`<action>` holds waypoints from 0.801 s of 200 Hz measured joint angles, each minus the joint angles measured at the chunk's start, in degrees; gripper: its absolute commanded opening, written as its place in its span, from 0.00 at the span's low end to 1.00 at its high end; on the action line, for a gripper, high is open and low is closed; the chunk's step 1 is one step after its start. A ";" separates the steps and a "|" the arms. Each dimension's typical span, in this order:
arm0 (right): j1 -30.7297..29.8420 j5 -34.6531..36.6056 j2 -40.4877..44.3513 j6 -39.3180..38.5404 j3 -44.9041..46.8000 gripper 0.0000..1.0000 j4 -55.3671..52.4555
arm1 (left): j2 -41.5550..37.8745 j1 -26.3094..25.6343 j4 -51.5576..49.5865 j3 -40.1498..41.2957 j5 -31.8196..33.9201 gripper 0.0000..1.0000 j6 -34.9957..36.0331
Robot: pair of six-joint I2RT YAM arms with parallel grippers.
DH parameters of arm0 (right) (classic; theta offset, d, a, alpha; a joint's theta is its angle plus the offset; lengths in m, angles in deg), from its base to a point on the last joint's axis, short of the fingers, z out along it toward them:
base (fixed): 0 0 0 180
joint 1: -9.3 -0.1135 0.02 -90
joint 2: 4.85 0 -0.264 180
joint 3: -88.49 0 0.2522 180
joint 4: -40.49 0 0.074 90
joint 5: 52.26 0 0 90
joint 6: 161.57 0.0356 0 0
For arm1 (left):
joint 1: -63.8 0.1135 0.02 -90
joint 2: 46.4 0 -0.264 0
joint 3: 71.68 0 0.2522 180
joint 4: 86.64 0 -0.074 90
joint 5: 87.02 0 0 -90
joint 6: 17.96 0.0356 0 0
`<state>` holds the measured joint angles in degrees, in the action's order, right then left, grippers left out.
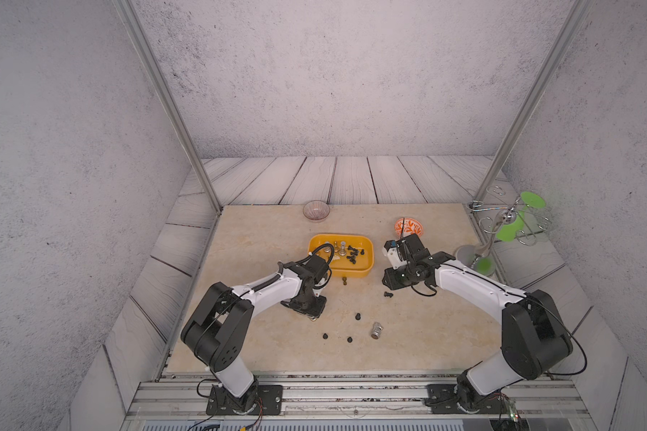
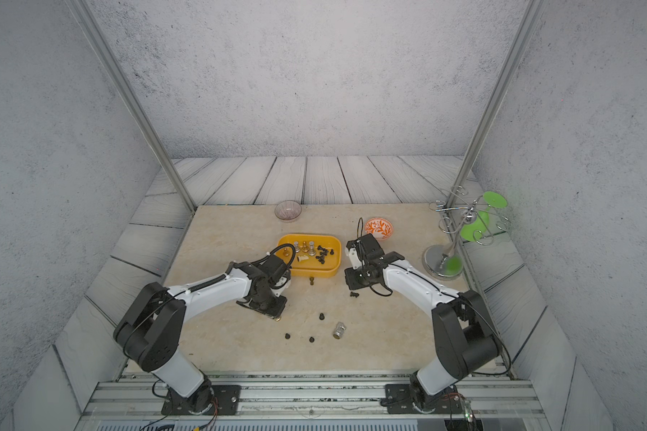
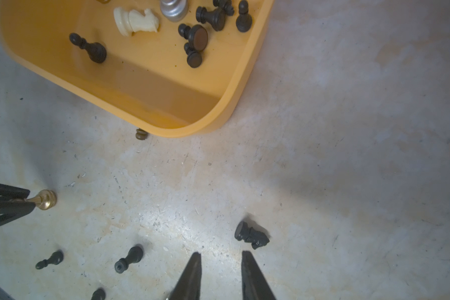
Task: Put the chess pieces into the storage box
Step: Pick up the chess piece at the center of the board.
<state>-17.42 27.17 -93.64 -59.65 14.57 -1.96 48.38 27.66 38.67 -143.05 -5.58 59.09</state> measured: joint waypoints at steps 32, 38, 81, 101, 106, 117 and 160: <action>0.00 0.17 0.02 0.07 0.02 0.29 -0.09 | 0.13 -0.02 0.61 -0.17 0.02 0.10 0.11; 0.00 0.24 0.11 0.07 0.02 0.29 -0.20 | 0.13 -0.04 0.68 -0.17 0.00 0.10 0.11; 0.02 1.40 2.47 0.37 0.26 0.29 -0.94 | -0.46 -0.04 0.48 -1.22 -0.46 0.08 0.52; 0.02 1.70 3.30 0.70 0.26 0.29 -1.07 | -0.90 -0.02 -0.44 -4.83 -0.46 0.08 1.14; 0.02 1.70 3.45 0.74 0.26 0.29 -1.09 | -0.96 -0.02 -0.46 -6.16 -0.46 0.08 1.25; 0.02 1.77 3.78 0.98 0.26 0.29 -1.14 | -1.14 -0.02 -0.42 -8.92 -0.44 0.08 1.42; 0.02 2.82 5.68 1.55 0.42 0.29 -1.18 | -1.62 0.26 3.67 -17.88 0.68 0.09 1.79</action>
<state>-17.40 29.99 -87.96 -58.09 14.98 -3.14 46.76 27.92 42.34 -160.93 -4.90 60.89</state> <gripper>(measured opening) 0.288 0.161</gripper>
